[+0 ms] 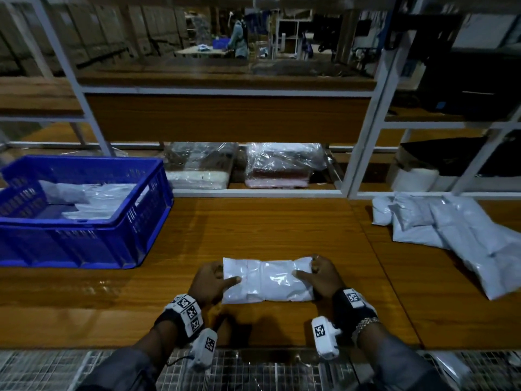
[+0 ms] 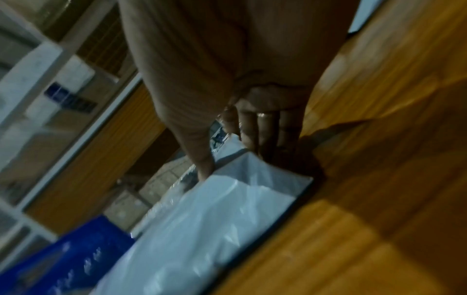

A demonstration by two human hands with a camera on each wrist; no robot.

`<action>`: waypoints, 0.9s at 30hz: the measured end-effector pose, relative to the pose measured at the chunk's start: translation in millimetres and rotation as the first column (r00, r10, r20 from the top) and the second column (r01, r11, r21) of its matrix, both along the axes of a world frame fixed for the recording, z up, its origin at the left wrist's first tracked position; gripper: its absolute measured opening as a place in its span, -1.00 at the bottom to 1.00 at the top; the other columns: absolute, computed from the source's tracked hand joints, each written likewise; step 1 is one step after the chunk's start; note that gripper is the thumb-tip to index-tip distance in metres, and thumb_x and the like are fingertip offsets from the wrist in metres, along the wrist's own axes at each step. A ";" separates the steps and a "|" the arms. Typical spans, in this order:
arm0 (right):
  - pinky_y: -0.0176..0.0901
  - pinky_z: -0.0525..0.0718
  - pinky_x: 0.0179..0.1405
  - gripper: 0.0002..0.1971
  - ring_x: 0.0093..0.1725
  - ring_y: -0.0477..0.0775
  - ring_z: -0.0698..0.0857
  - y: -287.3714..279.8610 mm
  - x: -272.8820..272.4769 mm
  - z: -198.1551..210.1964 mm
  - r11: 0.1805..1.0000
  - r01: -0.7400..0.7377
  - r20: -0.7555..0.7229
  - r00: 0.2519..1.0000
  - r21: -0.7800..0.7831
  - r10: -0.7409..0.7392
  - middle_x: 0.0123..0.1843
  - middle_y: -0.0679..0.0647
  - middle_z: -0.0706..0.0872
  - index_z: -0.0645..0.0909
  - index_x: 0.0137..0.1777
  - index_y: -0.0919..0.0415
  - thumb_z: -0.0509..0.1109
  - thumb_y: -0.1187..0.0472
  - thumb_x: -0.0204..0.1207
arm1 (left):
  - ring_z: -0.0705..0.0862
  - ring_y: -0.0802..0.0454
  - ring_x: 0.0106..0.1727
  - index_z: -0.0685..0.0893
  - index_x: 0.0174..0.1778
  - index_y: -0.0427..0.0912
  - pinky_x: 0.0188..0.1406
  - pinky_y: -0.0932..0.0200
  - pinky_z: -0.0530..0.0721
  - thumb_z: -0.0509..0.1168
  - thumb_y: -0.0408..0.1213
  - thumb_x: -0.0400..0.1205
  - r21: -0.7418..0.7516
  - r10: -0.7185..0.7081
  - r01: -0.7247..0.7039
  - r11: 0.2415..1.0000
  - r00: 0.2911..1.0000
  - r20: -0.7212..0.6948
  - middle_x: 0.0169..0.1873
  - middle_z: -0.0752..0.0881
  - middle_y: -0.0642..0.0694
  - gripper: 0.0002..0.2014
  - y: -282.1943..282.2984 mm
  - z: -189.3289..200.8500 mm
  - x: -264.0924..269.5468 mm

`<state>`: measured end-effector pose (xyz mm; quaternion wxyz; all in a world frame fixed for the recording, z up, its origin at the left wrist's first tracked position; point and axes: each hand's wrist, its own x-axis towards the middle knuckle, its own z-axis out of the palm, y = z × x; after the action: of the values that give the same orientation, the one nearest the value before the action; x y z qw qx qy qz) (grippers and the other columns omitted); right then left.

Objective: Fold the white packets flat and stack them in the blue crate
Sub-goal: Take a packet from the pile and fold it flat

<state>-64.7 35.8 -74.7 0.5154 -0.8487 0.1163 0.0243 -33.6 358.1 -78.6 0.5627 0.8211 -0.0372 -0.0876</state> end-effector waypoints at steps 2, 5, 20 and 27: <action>0.17 0.73 0.20 -0.36 0.16 0.13 0.74 5.7 -0.9 -6.8 0.998 0.039 -0.018 0.999 -0.055 -0.040 0.22 0.13 0.77 0.58 0.41 0.11 0.72 0.03 0.36 | 0.75 0.11 -0.17 0.71 0.18 -0.19 -0.26 0.17 0.68 0.66 0.08 0.40 0.301 0.070 -0.077 0.950 0.997 0.033 -0.10 0.80 -0.01 -0.43 -0.8 -8.5 2.5; 0.11 0.54 0.41 -0.43 0.38 0.17 0.57 18.9 -8.0 -4.8 0.917 0.112 0.144 0.988 -0.384 -0.060 0.38 0.07 0.62 0.57 0.46 0.08 0.58 -0.02 0.48 | 0.70 -0.14 0.15 0.58 0.38 -0.11 0.01 -0.02 0.71 0.56 0.24 0.42 0.544 0.070 -0.211 0.812 0.961 0.267 0.21 0.66 -0.12 -0.28 -7.3 -21.5 7.0; 0.39 -0.13 0.66 -0.15 0.79 0.16 0.01 85.0 1.2 -28.1 0.638 -0.275 -0.120 0.953 -0.719 0.277 0.80 -0.04 0.11 0.07 0.74 -0.32 -0.54 -0.29 0.43 | 0.77 -0.20 0.18 0.57 0.42 -0.05 0.06 -0.36 0.71 -0.13 0.09 0.82 0.671 -0.369 -0.019 0.741 0.824 0.431 0.19 0.79 -0.17 -0.51 -60.2 -53.3 18.0; 0.38 -0.15 0.64 -0.38 0.75 0.12 0.09 83.1 8.4 -36.0 0.654 -0.273 -0.123 0.956 -0.705 0.267 0.79 -0.08 0.13 0.03 0.73 -0.36 -0.35 -0.25 0.65 | 0.69 -0.18 0.36 0.64 0.47 -0.03 0.27 -0.36 0.62 0.10 0.02 0.72 0.682 -0.400 0.079 0.727 0.856 0.327 0.33 0.73 -0.14 -0.54 -66.7 -57.5 11.4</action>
<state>-56.3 118.9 -110.7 0.1349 -0.9892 -0.0085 0.0567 -22.2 291.3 -136.0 0.2027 0.9481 -0.2439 0.0248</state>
